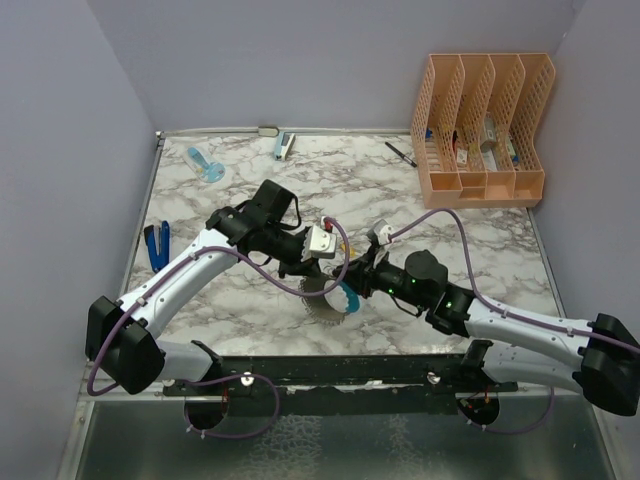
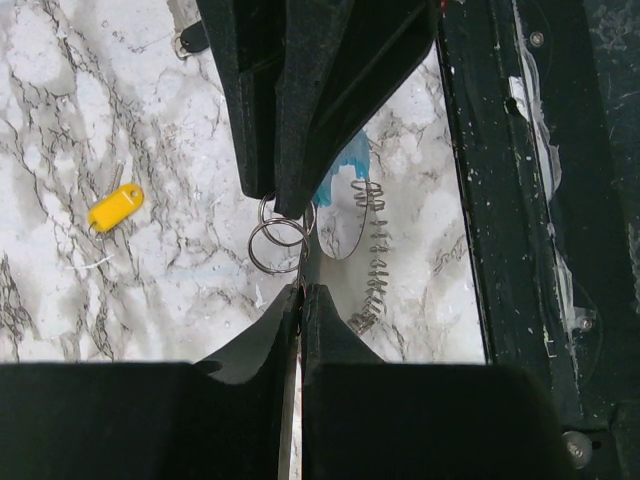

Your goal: Put the keys on the keyring

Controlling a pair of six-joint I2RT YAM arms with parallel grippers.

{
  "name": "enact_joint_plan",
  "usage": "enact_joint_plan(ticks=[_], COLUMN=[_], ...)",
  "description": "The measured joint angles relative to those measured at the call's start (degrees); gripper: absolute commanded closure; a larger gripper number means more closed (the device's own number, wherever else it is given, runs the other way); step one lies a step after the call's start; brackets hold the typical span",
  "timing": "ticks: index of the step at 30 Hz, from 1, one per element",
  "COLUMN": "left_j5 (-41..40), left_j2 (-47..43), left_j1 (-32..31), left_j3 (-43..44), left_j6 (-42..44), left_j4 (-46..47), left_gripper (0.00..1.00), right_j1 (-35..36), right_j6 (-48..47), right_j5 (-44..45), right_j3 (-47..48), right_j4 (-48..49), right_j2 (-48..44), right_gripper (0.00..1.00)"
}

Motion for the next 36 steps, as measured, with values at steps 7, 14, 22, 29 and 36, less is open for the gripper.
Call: enact_joint_plan(ticks=[7,14,22,29,36], left_j5=[-0.9,-1.3,-1.2,-0.1,3.3], left_j2=[0.0,0.0,0.0,0.0,0.5], left_j1=[0.0,0.0,0.0,0.0,0.0], left_j3=[0.0,-0.3,-0.6,-1.5,-3.0], left_j6=[0.4,-0.3,-0.8,-0.2,3.8], left_j4=[-0.6,0.2,3.2,4.3,4.4], left_gripper=[1.0,0.71,0.6,0.54,0.55], right_j1=[0.0,-0.1,0.0,0.0,0.0], right_j6=[0.1,0.1,-0.5,-0.6,-0.8], right_j5=[-1.2,-1.6,-3.6,-5.0,-6.3], right_j3=[0.4,0.4,0.4,0.4,0.4], right_j4=[0.1,0.1,-1.0,-1.3,-1.3], right_j2=[0.9,0.7,0.2,0.2,0.3], right_gripper=[0.99,0.99,0.99,0.99,0.99])
